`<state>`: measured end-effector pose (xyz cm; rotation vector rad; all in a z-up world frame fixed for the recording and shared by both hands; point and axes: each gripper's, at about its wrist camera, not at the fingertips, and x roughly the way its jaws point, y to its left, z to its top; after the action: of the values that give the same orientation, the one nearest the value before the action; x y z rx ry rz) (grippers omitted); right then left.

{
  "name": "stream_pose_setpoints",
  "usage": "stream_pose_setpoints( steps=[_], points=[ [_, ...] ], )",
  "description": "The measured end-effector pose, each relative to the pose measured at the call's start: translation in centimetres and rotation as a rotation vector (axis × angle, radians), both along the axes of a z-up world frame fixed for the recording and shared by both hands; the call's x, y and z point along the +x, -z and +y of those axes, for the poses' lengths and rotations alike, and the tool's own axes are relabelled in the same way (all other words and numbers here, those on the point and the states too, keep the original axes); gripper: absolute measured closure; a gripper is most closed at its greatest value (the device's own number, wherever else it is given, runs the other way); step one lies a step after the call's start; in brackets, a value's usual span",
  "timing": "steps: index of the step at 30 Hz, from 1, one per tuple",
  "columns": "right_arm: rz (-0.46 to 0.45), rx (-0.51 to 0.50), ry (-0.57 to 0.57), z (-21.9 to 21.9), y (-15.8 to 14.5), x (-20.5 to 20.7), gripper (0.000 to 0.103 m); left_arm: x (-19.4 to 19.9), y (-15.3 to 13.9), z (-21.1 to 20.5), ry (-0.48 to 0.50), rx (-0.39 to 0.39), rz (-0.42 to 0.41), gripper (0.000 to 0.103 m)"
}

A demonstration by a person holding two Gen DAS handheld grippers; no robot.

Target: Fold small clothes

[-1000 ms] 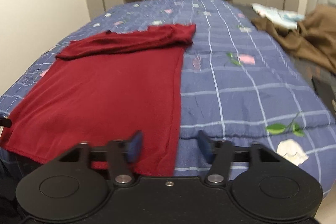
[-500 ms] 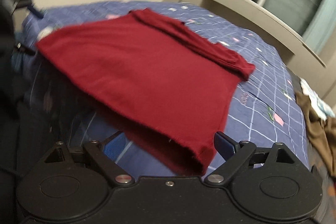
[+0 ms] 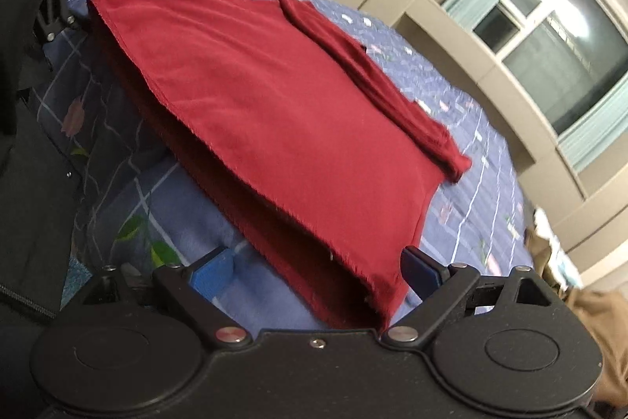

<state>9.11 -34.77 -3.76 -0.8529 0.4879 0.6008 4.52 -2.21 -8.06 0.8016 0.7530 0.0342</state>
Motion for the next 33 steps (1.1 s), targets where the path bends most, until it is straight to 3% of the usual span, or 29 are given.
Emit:
stream_pose_setpoints(
  steps=[3,6,8,11,22,27,30,33],
  points=[
    [-0.025,0.005,-0.024,0.1,0.0,0.1,0.016,0.0,-0.1,0.1,0.007,0.016,-0.028,0.000],
    [-0.020,0.015,-0.052,0.5,-0.4,0.2,0.039,0.0,-0.1,0.3,0.015,0.014,-0.036,0.002],
    [-0.002,0.019,-0.072,0.7,-0.6,0.0,0.063,-0.3,-0.3,0.2,0.033,0.007,-0.041,0.011],
    [0.026,0.021,-0.092,0.9,-0.7,-0.1,0.077,-0.6,-0.4,0.3,0.065,-0.002,-0.043,0.020],
    [0.151,0.222,0.009,0.0,-2.8,1.6,0.089,-1.1,-0.4,0.7,0.177,0.017,-0.062,0.033],
    [0.161,0.307,0.058,-0.1,-4.1,2.7,0.090,-1.0,-0.5,0.9,0.219,0.048,-0.115,0.032],
    [0.167,0.345,0.082,-0.1,-4.6,3.5,0.091,-1.0,-0.5,1.2,0.270,0.038,-0.093,0.032],
    [0.171,0.370,0.100,0.0,-5.0,4.4,0.091,-1.2,-0.2,1.5,0.312,0.022,-0.063,0.025]
  ],
)
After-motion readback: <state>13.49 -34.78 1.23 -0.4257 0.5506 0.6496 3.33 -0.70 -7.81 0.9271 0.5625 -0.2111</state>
